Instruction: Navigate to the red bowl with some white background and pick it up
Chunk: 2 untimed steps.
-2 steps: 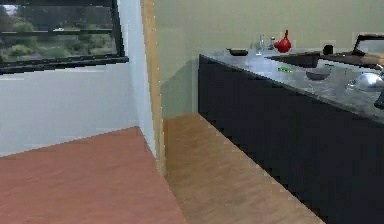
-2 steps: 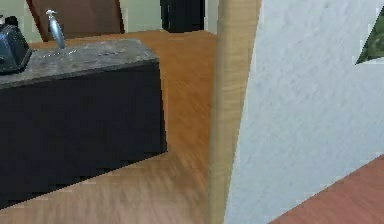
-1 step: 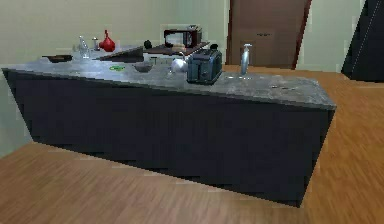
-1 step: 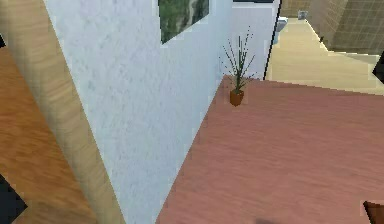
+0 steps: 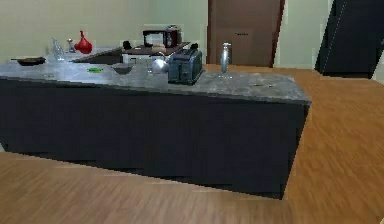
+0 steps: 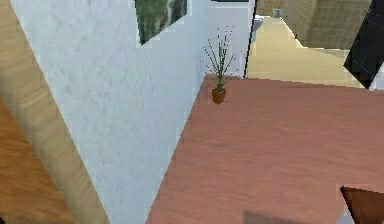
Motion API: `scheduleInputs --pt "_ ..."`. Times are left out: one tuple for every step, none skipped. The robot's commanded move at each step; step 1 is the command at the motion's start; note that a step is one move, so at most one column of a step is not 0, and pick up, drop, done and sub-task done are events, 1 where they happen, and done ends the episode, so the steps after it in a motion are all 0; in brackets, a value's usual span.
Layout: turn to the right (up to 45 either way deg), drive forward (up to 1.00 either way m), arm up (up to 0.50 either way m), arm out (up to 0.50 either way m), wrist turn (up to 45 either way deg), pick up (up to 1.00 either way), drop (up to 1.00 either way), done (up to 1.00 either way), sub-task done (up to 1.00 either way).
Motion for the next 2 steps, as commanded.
scheduleInputs --pt "0.0 0.85 0.0 0.0 0.0 0.0 0.0 0.0 0.0" --pt "-45.0 0.0 0.0 0.0 0.0 0.0 0.0 0.0 0.0"
